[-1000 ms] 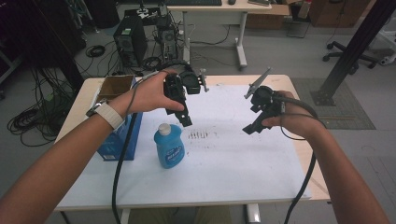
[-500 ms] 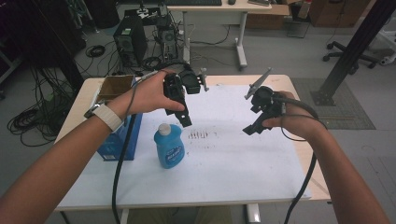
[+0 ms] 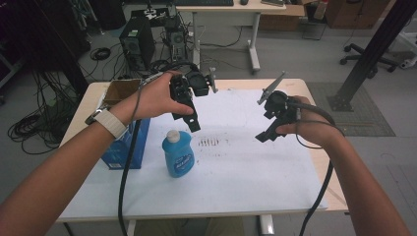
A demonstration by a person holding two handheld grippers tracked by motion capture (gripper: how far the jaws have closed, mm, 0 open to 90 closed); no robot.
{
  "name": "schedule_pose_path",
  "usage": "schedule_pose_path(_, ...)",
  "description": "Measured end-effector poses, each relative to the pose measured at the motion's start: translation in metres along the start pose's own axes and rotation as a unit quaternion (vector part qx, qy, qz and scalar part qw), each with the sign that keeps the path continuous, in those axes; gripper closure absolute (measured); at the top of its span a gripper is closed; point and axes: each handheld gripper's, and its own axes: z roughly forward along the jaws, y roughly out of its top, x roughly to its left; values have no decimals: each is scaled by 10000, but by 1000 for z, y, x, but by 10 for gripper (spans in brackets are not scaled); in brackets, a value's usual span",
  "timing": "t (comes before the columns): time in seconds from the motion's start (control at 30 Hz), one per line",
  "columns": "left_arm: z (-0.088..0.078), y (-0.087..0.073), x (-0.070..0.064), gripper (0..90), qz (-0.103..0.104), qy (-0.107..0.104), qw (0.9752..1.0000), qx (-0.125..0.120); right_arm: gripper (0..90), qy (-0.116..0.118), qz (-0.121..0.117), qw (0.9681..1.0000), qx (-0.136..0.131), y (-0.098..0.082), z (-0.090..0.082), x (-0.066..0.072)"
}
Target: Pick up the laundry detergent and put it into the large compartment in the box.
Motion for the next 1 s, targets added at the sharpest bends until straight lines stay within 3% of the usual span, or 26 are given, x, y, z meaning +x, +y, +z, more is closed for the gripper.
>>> schedule_pose_path(0.43, -4, -3, -2, 97, -374, 60, 9993, 78, 102, 7, -28, 10000, -40, 2, 0, 0)
schedule_pose_path(0.77, -2, -6, -3, 103, -719, 26, 9971, 230, 102, 22, -46, 10000, -51, 2, 1, 0)
schedule_pose_path(0.87, -3, -7, -2, 99, -782, 80, 9966, 235, 102, 24, -49, 10000, -42, 2, 1, 0)
schedule_pose_path(1.0, -5, -9, -1, 98, -1025, 178, 9944, 177, 102, 28, -50, 10000, -45, 2, 1, 0)
